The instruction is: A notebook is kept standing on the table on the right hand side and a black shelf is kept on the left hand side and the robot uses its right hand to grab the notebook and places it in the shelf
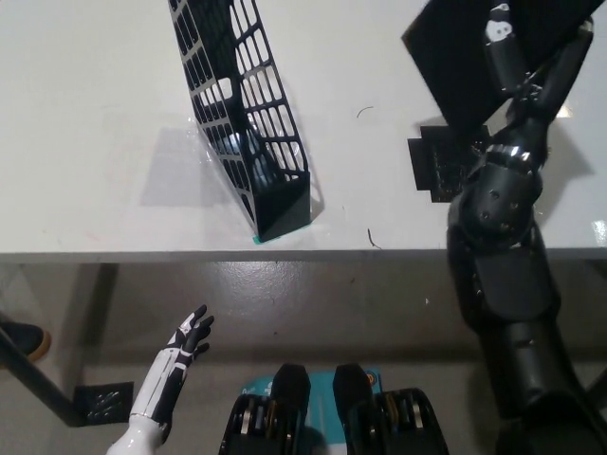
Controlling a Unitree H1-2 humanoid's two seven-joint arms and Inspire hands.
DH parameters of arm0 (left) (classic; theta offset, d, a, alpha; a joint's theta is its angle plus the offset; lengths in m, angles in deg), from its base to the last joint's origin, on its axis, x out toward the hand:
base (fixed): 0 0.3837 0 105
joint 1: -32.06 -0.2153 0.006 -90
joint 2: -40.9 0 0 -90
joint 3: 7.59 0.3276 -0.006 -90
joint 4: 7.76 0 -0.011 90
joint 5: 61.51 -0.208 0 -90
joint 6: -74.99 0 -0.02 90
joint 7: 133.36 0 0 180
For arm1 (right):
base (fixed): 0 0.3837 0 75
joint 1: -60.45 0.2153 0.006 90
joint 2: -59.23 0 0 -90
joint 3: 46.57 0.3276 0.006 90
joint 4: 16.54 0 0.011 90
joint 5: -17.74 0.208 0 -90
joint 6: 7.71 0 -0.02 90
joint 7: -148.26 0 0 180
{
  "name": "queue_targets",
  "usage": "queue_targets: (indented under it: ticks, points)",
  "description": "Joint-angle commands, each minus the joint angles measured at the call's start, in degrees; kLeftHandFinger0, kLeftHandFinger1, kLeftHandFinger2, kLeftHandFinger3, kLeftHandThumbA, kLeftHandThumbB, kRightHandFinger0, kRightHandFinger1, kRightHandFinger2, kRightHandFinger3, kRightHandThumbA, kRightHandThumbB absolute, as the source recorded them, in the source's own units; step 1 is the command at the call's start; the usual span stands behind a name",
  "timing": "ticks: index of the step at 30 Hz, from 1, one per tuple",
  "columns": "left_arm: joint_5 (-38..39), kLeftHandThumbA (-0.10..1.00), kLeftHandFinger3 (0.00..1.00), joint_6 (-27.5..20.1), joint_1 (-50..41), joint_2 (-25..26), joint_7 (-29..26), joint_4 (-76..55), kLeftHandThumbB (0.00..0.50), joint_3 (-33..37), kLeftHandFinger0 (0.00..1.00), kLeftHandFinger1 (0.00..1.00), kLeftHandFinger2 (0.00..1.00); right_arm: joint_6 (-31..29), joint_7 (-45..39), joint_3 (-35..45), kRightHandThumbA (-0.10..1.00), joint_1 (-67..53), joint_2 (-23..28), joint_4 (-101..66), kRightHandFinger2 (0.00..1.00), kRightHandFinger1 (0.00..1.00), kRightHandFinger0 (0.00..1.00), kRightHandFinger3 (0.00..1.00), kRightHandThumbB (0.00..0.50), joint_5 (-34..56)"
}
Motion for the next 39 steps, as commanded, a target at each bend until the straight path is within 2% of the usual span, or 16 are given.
queue_targets:
  ticks: [1,4,6,9,11,14,17,21,22,24,28,29,33,36,37,39]
  points:
    - [-0.8,1.00,1.00,-2.1,0.7,0.8,-0.6,-1.3,0.145,-0.6,1.00,1.00,1.00,3.3,-5.8,-9.2,-0.10,7.9,-2.7,-21.2,0.65,0.16,0.00,0.78,0.050,-14.7]
    - [-0.6,1.00,1.00,-2.0,0.3,0.8,-0.4,-1.2,0.152,-0.5,1.00,1.00,1.00,3.4,-6.3,-11.1,-0.10,8.9,-3.1,-20.6,0.63,0.14,0.00,0.78,0.048,-15.6]
    - [-0.5,1.00,1.00,-1.5,0.2,0.6,-0.4,-1.4,0.154,-0.5,1.00,1.00,1.00,4.6,-5.1,-12.6,-0.10,9.6,-2.8,-20.0,0.59,0.10,0.00,0.77,0.043,-19.4]
    - [-1.1,1.00,1.00,-1.9,0.2,0.7,-0.7,-1.2,0.155,-0.4,1.00,1.00,1.00,5.4,-3.5,-14.0,-0.10,10.8,-3.5,-18.5,0.51,0.01,0.00,0.71,0.064,-21.5]
    - [-1.0,1.00,1.00,-1.9,0.3,0.8,-0.5,-1.1,0.152,-0.4,1.00,1.00,1.00,5.1,-2.9,-14.5,-0.10,11.3,-3.7,-17.6,0.51,0.01,0.00,0.71,0.064,-21.6]
    - [-0.6,1.00,1.00,-1.8,0.4,0.8,-0.3,-1.0,0.147,-0.5,1.00,1.00,1.00,4.2,-2.9,-15.3,-0.10,11.8,-4.5,-16.5,0.55,0.01,0.00,0.78,0.077,-21.2]
    - [-0.8,1.00,1.00,-1.6,0.4,0.9,-0.2,-1.1,0.150,-0.4,1.00,1.00,1.00,3.5,-2.4,-15.8,-0.10,12.6,-5.0,-14.8,0.61,0.04,0.00,0.78,0.075,-21.6]
    - [-1.4,1.00,1.00,-2.5,0.6,0.9,-0.6,-0.3,0.148,-0.4,1.00,1.00,1.00,3.3,-2.4,-16.0,-0.10,13.5,-6.2,-11.2,0.62,0.05,0.00,0.78,0.076,-21.2]
    - [-1.5,1.00,1.00,-2.6,0.0,1.0,-0.5,-0.6,0.122,-0.3,1.00,1.00,1.00,3.5,-1.9,-16.2,-0.10,13.2,-6.8,-10.2,0.62,0.05,0.00,0.80,0.072,-21.7]
    - [-0.7,1.00,1.00,-2.0,-0.4,0.8,-0.1,-1.0,0.151,-0.4,1.00,1.00,1.00,2.9,-1.1,-16.3,-0.10,13.3,-7.3,-8.4,0.63,0.05,0.00,0.81,0.071,-22.3]
    - [-1.0,1.00,1.00,-1.8,-0.6,0.7,-0.1,-1.2,0.157,-0.2,1.00,1.00,1.00,1.2,-0.1,-15.6,-0.10,14.0,-8.5,-2.9,0.62,0.04,0.00,0.78,0.078,-20.9]
    - [-1.1,1.00,1.00,-2.1,-0.7,0.9,0.1,-1.2,0.147,0.0,1.00,1.00,1.00,0.9,0.3,-15.4,-0.10,14.2,-8.7,-1.5,0.56,0.00,0.00,0.74,0.082,-20.9]
    - [-0.4,1.00,1.00,-1.4,-0.9,1.0,0.8,-1.7,0.121,0.1,1.00,1.00,1.00,-0.2,1.0,-14.9,-0.10,14.9,-9.6,4.4,0.58,0.00,0.00,0.76,0.072,-19.6]
    - [0.7,1.00,1.00,-0.4,-1.1,0.9,1.3,-2.3,0.148,-0.1,1.00,1.00,1.00,-0.2,1.9,-15.0,-0.10,15.0,-9.8,7.1,0.59,0.00,0.00,0.79,0.073,-20.2]
    - [0.3,1.00,1.00,-0.6,-1.1,1.0,1.3,-2.2,0.187,0.0,1.00,1.00,1.00,-0.1,2.2,-14.8,-0.10,15.3,-10.1,8.8,0.58,0.00,0.00,0.78,0.075,-19.8]
    - [-0.1,1.00,1.00,-1.1,-1.0,1.1,1.2,-2.1,0.192,0.1,1.00,1.00,1.00,-1.0,3.2,-14.5,-0.10,15.6,-10.3,10.9,0.58,0.01,0.00,0.78,0.091,-19.7]
